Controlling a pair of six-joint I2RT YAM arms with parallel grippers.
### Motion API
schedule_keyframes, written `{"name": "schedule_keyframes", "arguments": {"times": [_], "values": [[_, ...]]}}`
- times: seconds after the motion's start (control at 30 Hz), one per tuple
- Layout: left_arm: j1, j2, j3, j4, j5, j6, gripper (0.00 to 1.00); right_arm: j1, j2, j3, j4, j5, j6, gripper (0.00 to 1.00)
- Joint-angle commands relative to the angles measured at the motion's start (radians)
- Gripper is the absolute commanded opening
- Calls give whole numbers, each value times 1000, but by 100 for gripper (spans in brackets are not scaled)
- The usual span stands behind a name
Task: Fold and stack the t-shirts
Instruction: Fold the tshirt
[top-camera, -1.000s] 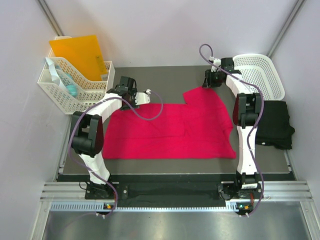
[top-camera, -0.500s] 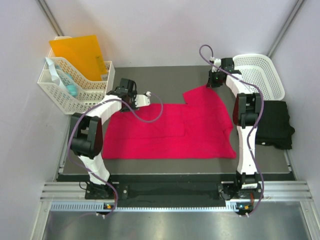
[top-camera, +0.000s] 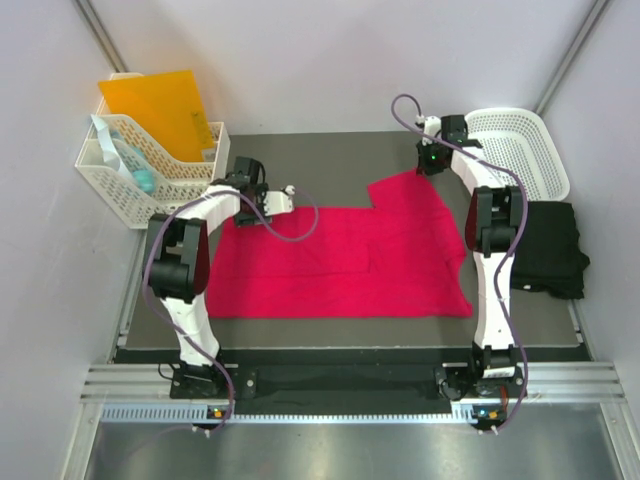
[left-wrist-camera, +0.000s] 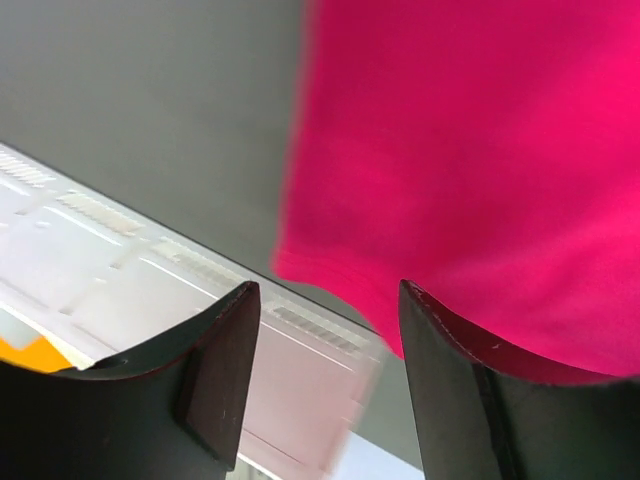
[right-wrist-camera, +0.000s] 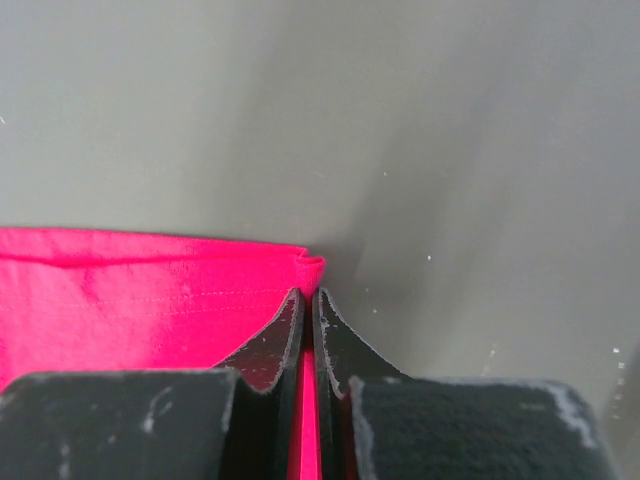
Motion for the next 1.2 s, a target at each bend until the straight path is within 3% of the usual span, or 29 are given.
{"name": "schedule_keyframes", "arguments": {"times": [0.0,0.27,0.53,0.83,1.17], "values": [[21,69,155,-29,84,8,62,12,-80,-26,-83,58,-110,0],[70,178,420,-327,266,75,67,17,-155,-102,-113,107,-216,0],[138,353,672,-608,267,163,70,20,-198,-152,-123,129,-251,0],[184,480,847,-692,297,220,73,40,-216,-149,-135,156,-269,0],[184,520,862,-798,299,289,71,64,-230,-146,-135,179,-288,0]]}}
